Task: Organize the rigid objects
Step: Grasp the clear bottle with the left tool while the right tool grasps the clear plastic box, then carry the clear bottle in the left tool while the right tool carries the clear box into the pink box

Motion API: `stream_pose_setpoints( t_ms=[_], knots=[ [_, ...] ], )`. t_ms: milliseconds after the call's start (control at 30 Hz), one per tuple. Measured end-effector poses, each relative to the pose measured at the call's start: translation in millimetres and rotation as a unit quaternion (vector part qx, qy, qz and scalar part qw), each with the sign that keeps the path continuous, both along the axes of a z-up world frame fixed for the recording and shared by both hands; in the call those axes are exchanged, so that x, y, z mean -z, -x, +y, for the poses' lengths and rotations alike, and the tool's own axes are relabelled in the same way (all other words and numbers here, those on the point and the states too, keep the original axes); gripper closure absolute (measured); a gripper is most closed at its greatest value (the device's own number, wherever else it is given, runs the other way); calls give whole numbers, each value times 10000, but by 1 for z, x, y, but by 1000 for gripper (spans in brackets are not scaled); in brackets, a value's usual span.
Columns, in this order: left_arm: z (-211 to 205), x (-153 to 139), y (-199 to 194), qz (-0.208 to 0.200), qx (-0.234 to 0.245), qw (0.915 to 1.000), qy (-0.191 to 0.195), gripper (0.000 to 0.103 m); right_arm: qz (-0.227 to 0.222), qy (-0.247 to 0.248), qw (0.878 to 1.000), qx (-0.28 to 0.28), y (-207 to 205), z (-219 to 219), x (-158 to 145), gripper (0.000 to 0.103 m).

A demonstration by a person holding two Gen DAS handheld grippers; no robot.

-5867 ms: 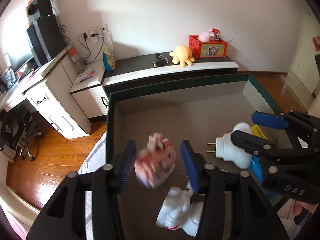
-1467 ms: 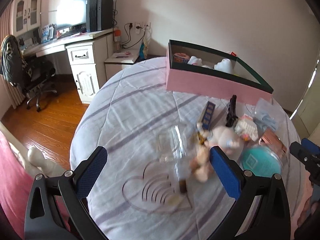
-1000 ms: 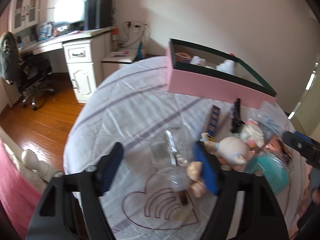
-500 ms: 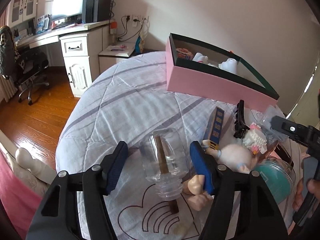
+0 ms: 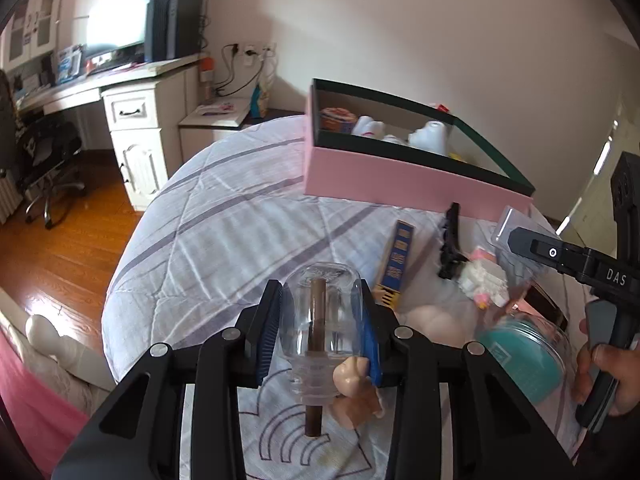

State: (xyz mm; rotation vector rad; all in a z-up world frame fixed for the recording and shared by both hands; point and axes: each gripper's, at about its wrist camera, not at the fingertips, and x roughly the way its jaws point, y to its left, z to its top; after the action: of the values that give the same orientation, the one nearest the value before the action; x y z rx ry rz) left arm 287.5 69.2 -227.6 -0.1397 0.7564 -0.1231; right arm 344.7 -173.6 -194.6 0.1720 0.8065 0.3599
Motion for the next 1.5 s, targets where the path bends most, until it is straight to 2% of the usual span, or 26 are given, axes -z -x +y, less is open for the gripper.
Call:
stream_pose_setpoints(
  t_ms=[67,233,367,433,533,633,733,833,933,1133,1267,1367,1433,1500],
  knots=[
    [-1,2,1,94,2,9999,-60,67,-24,71,10000,-10,3,-2,-1,5],
    [9,5,-2,332,-237,9992,7,45,24,69,10000,11,7,-8,3,5],
    [11,7,-13,562,-292,9980,17,36,24,38,10000,47,5,-12,4,5],
    [15,7,-16,639,-348,9973,33,27,49,14,10000,50,2,-12,3,5],
    [21,6,-20,662,-492,9966,-4,24,46,47,10000,27,0,-12,2,5],
    [29,5,-18,693,-583,9957,202,21,60,53,10000,6,-1,-11,2,5],
    [34,-1,-9,584,-664,9957,267,20,73,62,10000,-1,-1,-11,3,5],
    [39,-6,-1,504,-527,9956,582,20,86,56,9999,0,-2,-11,3,5],
    [39,-9,5,392,-686,9968,118,20,97,28,9999,1,0,-11,3,5],
    [42,-8,15,328,-611,9976,-80,20,99,24,9999,17,3,-12,2,4],
    [34,0,13,420,-510,9978,-57,21,87,37,10000,25,5,-12,1,4],
    [33,2,13,343,-443,9984,105,31,88,55,9999,40,6,-13,1,5],
    [30,2,12,338,-347,9985,265,47,133,95,9999,33,6,-12,3,5],
    [27,2,14,265,-298,9984,398,55,136,81,9999,43,6,-12,4,5]
  ],
)
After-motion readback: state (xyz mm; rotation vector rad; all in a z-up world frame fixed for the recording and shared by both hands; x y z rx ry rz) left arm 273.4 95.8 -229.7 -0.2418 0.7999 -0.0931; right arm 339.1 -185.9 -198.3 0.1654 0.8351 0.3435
